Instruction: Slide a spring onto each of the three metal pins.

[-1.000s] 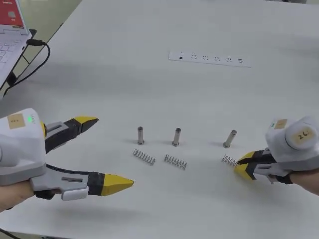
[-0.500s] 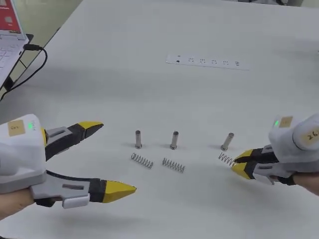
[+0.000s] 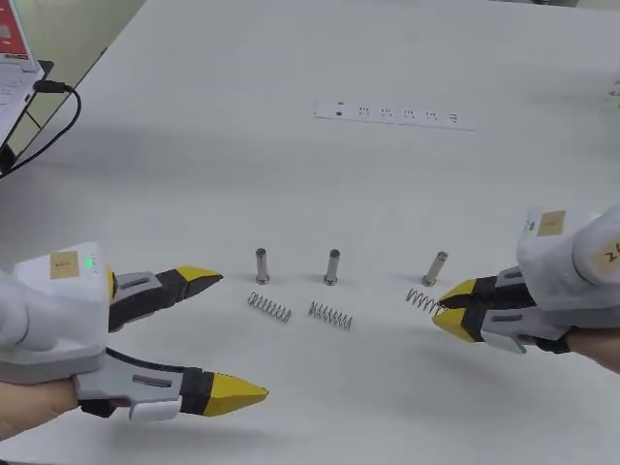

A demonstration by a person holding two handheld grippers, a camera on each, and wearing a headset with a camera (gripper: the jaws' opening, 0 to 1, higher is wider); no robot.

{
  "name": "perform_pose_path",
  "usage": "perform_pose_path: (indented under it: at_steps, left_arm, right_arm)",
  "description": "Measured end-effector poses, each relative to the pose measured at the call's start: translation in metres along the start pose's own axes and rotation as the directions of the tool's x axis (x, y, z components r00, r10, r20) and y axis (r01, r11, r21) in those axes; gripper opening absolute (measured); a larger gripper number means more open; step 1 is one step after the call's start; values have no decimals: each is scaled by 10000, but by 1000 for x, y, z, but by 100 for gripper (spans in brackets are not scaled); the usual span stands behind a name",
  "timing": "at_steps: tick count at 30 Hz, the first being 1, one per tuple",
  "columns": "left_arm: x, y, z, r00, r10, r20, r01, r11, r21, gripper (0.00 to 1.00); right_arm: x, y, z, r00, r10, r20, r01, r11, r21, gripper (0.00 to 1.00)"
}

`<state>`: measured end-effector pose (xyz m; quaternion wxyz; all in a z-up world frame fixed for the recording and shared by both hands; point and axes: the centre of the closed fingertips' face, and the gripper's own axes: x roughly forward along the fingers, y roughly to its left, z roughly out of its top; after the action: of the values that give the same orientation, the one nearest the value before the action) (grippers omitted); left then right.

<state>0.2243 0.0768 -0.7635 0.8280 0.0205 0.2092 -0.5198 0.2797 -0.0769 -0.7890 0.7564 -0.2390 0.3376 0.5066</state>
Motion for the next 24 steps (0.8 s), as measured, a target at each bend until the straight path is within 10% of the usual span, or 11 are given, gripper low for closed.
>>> perform_pose_path:
  at_steps: [24]
  left_arm:
    - [77,-27,34,9847,-1720,263,1698,9829,710,44]
  right_arm:
    - [6,55,30,9897,1388,352,-1305,9754,-1776,8]
